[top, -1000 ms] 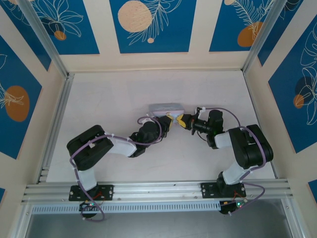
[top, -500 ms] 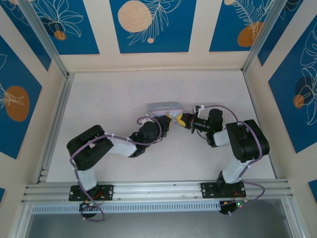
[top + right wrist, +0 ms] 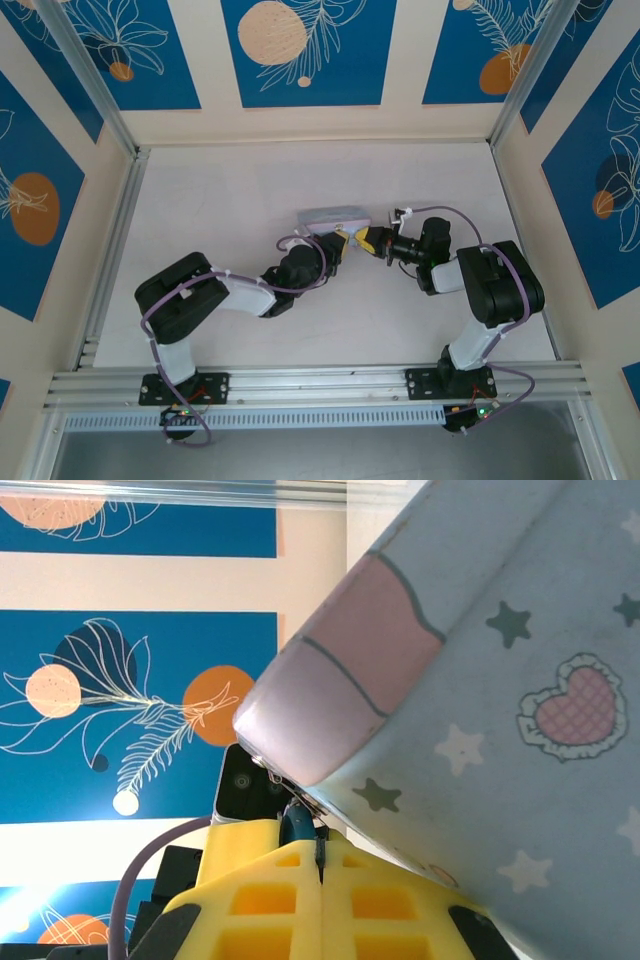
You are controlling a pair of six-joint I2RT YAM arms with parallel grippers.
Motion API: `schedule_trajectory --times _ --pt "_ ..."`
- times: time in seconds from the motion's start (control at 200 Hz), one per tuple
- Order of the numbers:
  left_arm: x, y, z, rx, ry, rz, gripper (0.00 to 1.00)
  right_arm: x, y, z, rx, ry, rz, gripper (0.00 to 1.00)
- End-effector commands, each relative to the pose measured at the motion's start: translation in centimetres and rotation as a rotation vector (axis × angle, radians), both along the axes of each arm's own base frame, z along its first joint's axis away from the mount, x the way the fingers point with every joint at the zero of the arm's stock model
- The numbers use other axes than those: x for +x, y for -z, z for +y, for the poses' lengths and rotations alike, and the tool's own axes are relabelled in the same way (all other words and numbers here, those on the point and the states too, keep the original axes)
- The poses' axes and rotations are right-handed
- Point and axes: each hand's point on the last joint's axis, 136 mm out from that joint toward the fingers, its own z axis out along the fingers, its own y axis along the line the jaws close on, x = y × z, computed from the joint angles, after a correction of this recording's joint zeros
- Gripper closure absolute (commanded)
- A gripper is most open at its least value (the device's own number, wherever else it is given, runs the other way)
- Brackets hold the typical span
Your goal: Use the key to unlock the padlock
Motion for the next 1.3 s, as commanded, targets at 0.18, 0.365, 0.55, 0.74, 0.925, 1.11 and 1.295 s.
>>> schedule_trajectory --times 0.18,0.365,0.55,0.74,0.925,1.11,1.295 --pt "-4.2 -9.1 -4.5 -0.252 0.222 -0.148 1.0 0.6 -1.2 2.7 0.027 -0.016 0.022 1.0" --pt "-4.2 -8.8 -4.9 -0.257 0.225 -0.142 1.0 0.4 -1.9 4.9 0.039 -0.047 0.059 1.0" --pt "-4.1 -8.5 -4.9 -0.256 0.222 -0.139 1.0 -0.1 -1.7 6.3 0.038 -0.068 0.086 1.0" --pt "-4.1 -7.1 -4.2 -0.225 0.199 -0.12 1.0 0.3 -0.9 4.4 0.037 -0.022 0.112 0.87" --pt "-4.0 -3.4 -2.8 -0.134 0.158 -0.083 1.0 0.2 -1.1 0.5 0.009 0.047 0.132 0.41" --pt "-3.9 -0.5 -1.3 -0.063 0.132 -0.058 1.0 -2.9 -0.7 -1.6 -0.175 0.05 0.127 0.28" --pt "-4.2 1.1 -0.9 -0.008 0.146 -0.041 1.0 -5.6 -0.2 -3.2 -0.363 0.052 0.086 0.23"
